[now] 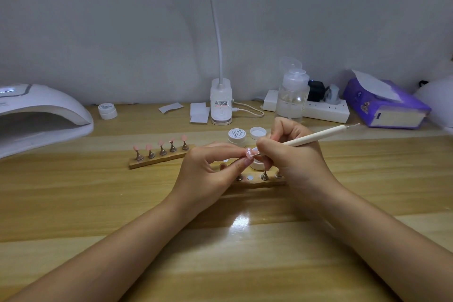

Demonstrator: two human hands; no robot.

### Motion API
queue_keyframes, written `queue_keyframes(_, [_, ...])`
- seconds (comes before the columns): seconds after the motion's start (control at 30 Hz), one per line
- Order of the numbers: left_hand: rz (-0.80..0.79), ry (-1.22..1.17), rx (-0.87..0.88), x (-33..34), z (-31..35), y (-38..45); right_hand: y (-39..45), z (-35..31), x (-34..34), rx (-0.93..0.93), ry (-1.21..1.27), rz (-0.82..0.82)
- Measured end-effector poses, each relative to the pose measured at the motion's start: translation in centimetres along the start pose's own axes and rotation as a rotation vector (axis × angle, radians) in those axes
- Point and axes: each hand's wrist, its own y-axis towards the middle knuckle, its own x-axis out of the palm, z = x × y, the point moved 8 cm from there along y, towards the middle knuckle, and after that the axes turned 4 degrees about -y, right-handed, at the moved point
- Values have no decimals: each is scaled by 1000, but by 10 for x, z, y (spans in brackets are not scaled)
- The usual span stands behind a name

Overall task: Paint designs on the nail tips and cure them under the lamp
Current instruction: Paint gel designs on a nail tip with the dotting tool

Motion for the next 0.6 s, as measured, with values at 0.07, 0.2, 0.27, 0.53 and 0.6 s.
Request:
queue_keyframes(0.07, [1,1,2,0,0,0,0,0,0,-3,-3,-6])
queue_keyframes(0.2, [1,-11,10,0,0,0,0,0,1,0,-3,-10])
queue_keyframes(0.27, [6,-6,9,0,-1,0,0,0,1,4,1,-1])
queue_keyframes(0.53, [-3,-7,10,0,0,0,-1,-1,0,1,-19,4])
queue_keyframes(0.6, [-4,-10,11,0,1,0,-1,-1,0,-2,-19,-6])
